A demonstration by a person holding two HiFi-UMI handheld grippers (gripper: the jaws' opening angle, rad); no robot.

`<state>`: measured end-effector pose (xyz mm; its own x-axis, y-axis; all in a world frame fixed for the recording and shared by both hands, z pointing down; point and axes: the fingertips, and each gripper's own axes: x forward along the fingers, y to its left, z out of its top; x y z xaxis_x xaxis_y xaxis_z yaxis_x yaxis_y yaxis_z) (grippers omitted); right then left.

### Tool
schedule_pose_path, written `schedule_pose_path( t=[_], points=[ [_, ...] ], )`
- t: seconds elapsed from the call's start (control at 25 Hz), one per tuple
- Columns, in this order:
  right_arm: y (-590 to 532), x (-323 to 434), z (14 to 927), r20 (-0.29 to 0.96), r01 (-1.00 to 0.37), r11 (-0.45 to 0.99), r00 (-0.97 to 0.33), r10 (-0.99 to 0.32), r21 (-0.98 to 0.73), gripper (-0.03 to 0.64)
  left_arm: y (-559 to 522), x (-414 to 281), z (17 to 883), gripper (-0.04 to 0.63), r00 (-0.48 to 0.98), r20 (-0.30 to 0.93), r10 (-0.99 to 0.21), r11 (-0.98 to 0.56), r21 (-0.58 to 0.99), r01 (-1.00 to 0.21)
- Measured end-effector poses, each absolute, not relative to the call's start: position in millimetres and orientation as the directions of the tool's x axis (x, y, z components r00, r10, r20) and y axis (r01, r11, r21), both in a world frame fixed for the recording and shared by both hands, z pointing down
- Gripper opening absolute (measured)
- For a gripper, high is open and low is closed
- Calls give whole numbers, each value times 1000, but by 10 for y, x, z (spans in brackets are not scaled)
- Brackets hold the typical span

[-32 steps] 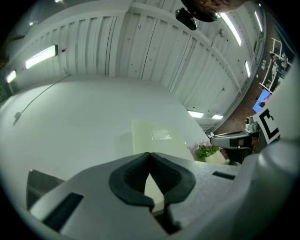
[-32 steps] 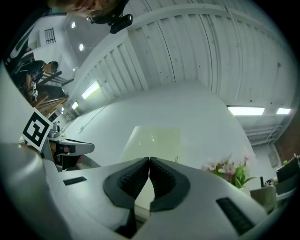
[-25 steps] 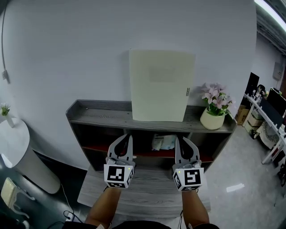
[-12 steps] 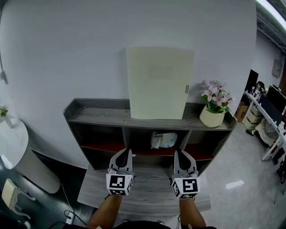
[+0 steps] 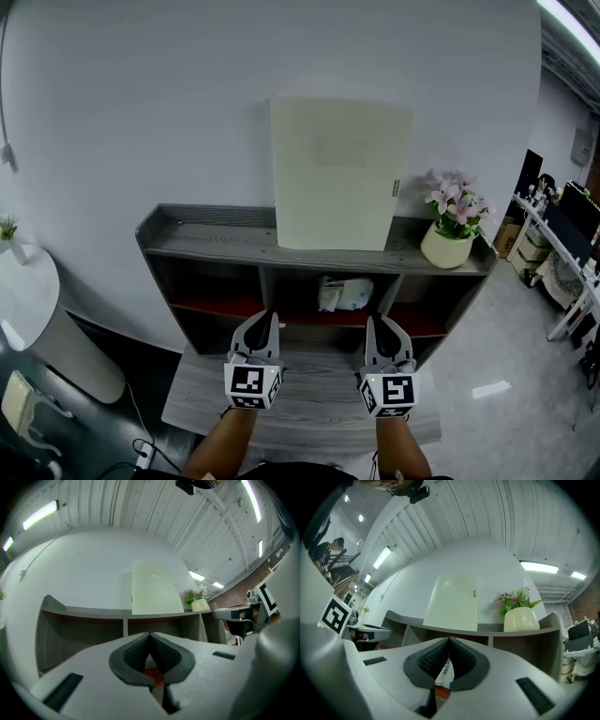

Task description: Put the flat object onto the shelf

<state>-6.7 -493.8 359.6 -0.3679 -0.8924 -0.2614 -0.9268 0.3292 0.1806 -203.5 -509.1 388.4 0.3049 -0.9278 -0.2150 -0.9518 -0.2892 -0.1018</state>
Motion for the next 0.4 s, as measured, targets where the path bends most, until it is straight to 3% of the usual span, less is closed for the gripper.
schedule_pose_path(
  t=[0.4],
  points=[
    [-4899,-108,3551,-266,-921,318,-373,-889,226,25,-5073,-2006,3866,7,309,-211,-927,-295,-97,-951]
  ],
)
